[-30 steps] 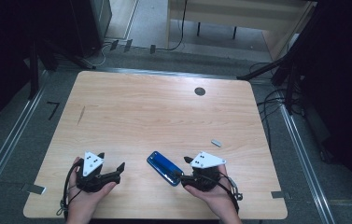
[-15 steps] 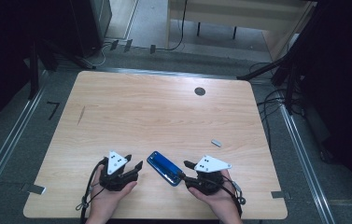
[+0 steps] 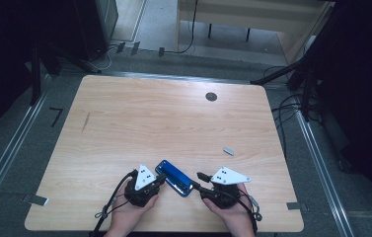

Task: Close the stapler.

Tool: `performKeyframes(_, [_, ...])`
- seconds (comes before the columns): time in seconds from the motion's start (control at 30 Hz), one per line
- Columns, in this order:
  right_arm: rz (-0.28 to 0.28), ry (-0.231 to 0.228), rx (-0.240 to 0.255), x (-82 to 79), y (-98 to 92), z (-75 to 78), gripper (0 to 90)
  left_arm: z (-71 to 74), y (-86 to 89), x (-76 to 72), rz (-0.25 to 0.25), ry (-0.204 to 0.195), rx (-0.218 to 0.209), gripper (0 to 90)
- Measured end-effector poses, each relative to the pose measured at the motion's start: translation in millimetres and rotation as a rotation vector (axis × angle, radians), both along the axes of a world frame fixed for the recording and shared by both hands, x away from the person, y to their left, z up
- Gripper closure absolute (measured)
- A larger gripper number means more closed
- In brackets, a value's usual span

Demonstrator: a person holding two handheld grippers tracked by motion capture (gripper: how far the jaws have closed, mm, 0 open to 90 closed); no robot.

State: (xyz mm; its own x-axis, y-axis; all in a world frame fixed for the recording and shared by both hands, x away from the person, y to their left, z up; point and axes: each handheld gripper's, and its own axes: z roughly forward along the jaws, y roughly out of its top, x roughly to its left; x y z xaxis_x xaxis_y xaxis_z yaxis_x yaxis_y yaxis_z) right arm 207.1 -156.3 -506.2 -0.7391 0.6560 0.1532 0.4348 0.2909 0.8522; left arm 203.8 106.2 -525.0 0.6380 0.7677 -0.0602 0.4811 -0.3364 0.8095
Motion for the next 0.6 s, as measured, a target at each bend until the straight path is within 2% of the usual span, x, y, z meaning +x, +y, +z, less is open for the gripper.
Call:
performKeyframes(0.07, [0.003, 0.003, 0.002, -0.4, -1.4, 0.1, 65.4, 1.7, -2.7, 2.1, -0.027, 0.023, -0.004, 89.5])
performKeyframes(0.13, [0.012, 0.032, 0.016, -3.5, -7.4, -1.5, 69.7, 0.7, -5.7, 1.8, -0.038, 0.004, 0.019, 90.0])
performKeyframes(0.17, [0.012, 0.032, 0.016, -3.5, -7.4, -1.5, 69.7, -0.9, -6.9, 2.3, -0.039, -0.002, 0.026, 90.0])
performKeyframes(0.3, [-0.009, 0.067, 0.027, -5.0, -12.2, -9.0, 76.8, -6.2, -8.5, 7.2, -0.057, 0.019, 0.015, 90.0])
performKeyframes(0.33, [-0.017, 0.089, 0.021, -4.4, -10.4, -12.4, 80.7, -7.7, -9.5, 7.3, -0.071, 0.013, 0.014, 90.0])
performKeyframes(0.47, [-0.002, 0.097, -0.004, -5.9, -4.6, -14.6, 85.1, -7.8, -14.2, 6.0, -0.096, -0.004, 0.035, 90.0])
performKeyframes(0.53, [0.01, 0.103, -0.027, -8.3, 0.5, -17.2, 89.5, -7.8, -14.8, 6.8, -0.1, 0.012, 0.021, 90.0])
performKeyframes(0.6, [0.011, 0.109, -0.03, -8.7, 1.5, -18.0, 90.0, -8.1, -14.6, 7.5, -0.101, 0.022, 0.008, 90.0])
